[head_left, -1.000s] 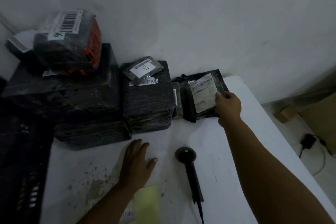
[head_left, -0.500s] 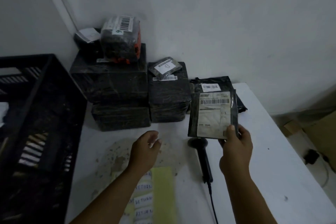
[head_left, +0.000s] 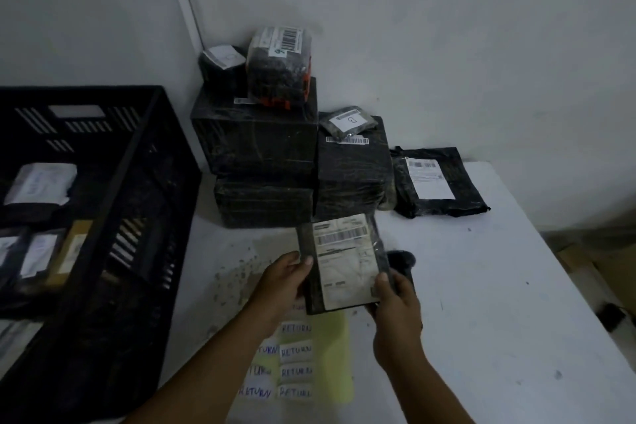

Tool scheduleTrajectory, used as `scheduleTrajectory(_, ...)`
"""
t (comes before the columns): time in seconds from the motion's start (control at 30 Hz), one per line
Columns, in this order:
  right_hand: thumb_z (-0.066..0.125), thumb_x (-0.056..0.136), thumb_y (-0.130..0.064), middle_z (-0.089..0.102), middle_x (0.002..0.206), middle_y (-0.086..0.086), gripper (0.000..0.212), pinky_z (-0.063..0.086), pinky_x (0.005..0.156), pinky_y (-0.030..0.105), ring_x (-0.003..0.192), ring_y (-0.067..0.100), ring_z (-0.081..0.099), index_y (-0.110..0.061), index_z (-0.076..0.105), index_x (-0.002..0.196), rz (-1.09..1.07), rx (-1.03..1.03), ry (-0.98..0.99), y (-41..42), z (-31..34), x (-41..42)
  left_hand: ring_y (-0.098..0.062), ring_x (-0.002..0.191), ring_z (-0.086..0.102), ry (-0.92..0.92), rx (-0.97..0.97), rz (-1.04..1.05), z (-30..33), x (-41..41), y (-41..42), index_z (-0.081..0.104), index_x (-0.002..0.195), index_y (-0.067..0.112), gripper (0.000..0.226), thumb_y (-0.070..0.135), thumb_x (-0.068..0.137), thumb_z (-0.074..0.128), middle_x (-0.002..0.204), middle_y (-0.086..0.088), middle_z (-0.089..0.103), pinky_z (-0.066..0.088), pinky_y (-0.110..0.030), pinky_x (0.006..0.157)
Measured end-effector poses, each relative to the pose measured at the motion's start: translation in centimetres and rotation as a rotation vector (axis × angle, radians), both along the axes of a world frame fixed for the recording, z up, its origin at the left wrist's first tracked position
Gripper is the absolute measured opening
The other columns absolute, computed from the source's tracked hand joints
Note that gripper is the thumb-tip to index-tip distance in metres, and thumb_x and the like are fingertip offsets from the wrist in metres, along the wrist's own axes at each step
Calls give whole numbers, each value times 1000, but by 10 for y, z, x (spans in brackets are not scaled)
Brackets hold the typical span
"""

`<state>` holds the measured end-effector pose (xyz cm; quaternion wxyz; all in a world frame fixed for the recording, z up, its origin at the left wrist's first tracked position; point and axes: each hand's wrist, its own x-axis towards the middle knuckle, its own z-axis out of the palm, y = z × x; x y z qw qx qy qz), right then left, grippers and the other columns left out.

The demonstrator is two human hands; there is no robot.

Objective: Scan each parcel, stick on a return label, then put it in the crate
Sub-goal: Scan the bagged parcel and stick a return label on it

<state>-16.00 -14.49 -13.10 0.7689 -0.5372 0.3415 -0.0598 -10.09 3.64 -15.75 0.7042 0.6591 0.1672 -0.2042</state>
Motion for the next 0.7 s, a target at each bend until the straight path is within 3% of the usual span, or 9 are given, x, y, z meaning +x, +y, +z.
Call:
scheduleTrajectory(0.1, 54, 102, -16, 74, 104, 6, 13, 60, 78, 42, 97, 25, 71, -18, 65, 109, 142, -60, 11, 16, -6, 0, -18, 96, 73, 13, -67, 91, -5, -3, 12, 71, 110, 25, 16, 27, 97, 62, 109, 0, 75, 58, -38, 80)
scheduleTrajectory(0.2, 57, 100, -20, 75, 98, -3, 15, 58, 72, 31, 88, 12, 72, -21, 67, 111, 247, -179, 44, 21, -6, 2, -21, 93, 72, 28, -51, 210, -11, -5, 24, 70, 105, 23, 18, 10, 97, 60, 105, -2, 75, 57, -34, 72)
scheduleTrajectory(0.3, 62, 97, -27, 71, 108, -10, 32, 56, 81, 31, 94, 7, 67, -21, 60, 129, 358, -440, 80, 17, -6, 2, -27, 102, 67, 2, 7, 239, -14, -2, 34, 66, 108, 24, 21, 7, 97, 59, 113, -5, 70, 57, -44, 84)
scheduleTrajectory(0.4, 69, 92, -23, 62, 125, 4, 43, 50, 97, 40, 111, 19, 57, -18, 58, 133, 233, -775, 31, 2, -3, 0, -29, 106, 65, -34, 71, 256, -14, 4, 40, 65, 111, 24, 22, 7, 97, 60, 118, -6, 68, 54, -51, 93)
scheduleTrajectory(0.5, 74, 85, -25, 58, 126, 16, 50, 41, 97, 44, 115, 36, 50, -15, 58, 131, 125, -1118, 148, -21, -6, 2, -25, 105, 65, -57, 130, 261, -12, 13, 43, 64, 113, 24, 22, 10, 96, 62, 117, -2, 67, 53, -51, 94)
scheduleTrajectory(0.6, 77, 83, -37, 50, 137, 22, 70, 42, 98, 56, 124, 44, 45, -16, 46, 142, 130, -1113, 387, -38, -16, 3, -18, 100, 64, -78, 208, 260, -14, 20, 45, 63, 116, 26, 24, 13, 95, 63, 115, 3, 66, 55, -37, 84)
scheduleTrajectory(0.7, 69, 88, -46, 53, 135, 18, 73, 46, 98, 53, 121, 39, 52, -16, 38, 147, 302, -1018, 494, -49, -32, 6, -13, 97, 63, -81, 254, 251, -17, 21, 45, 62, 116, 27, 27, 12, 95, 64, 111, 6, 64, 52, -31, 78)
